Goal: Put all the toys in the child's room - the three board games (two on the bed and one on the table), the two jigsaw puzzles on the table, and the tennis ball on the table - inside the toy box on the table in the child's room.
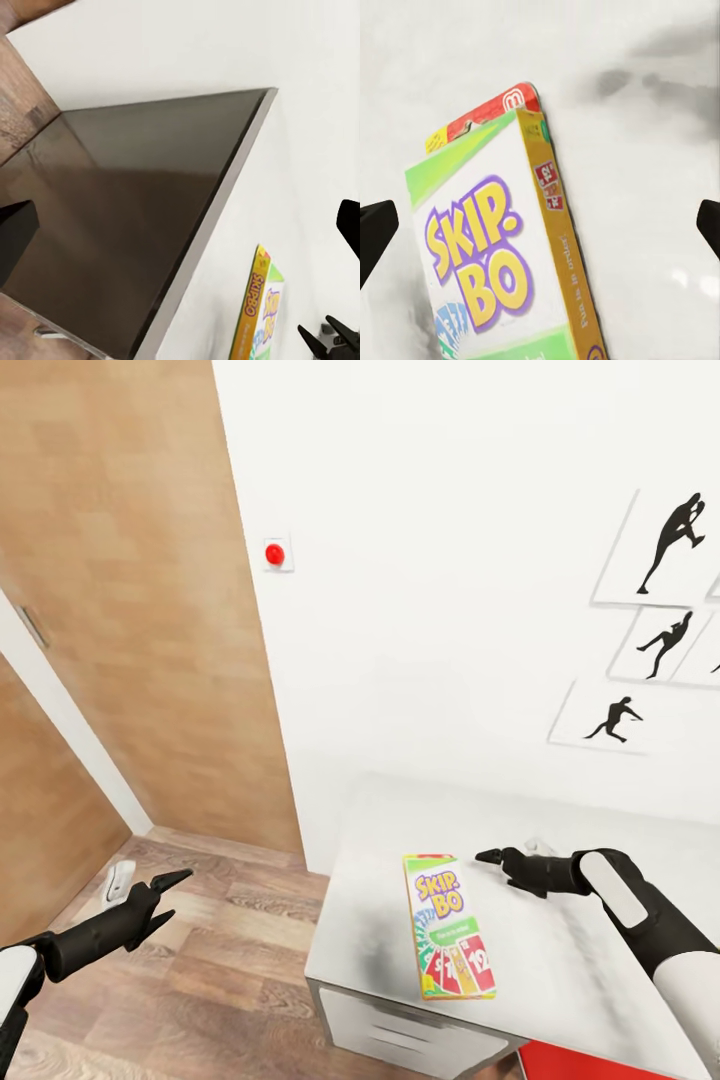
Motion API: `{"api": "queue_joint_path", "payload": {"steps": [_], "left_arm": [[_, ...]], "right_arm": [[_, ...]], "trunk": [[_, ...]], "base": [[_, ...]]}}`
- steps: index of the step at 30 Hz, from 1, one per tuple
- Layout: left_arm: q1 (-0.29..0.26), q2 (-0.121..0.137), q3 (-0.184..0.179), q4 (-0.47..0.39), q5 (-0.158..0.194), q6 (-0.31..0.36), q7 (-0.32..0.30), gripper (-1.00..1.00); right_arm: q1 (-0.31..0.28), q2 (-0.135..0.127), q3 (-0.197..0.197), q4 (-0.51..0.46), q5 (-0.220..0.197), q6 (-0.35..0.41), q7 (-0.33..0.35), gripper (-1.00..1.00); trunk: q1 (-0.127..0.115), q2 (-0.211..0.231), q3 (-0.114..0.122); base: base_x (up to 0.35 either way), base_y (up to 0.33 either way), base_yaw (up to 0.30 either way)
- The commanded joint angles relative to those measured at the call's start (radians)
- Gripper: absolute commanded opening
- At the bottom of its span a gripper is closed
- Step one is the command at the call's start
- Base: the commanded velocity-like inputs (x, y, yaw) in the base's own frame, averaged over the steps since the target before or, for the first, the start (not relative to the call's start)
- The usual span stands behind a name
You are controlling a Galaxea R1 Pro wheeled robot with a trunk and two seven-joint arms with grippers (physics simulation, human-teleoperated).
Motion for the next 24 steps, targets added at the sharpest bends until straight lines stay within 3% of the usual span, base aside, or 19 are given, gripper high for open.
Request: {"api": "queue_joint_path", "payload": {"steps": [1, 24], "left_arm": [[-0.001, 0.0, 0.002, 0.0, -0.005, 0.005, -0.005, 1.0], [-0.001, -0.008, -0.005, 0.001, -0.02, -0.024, -0.004, 1.0]], "right_arm": [[-0.001, -0.001, 0.002, 0.0, 0.01, 0.002, 0.01, 1.0], [0.007, 0.01, 0.007, 0.05, 0.007, 0.003, 0.016, 1.0]], "trunk": [[0.001, -0.002, -0.002], [0.001, -0.002, -0.002]], "base": [[0.099, 0.0, 0.0], [0.016, 0.0, 0.0]]}}
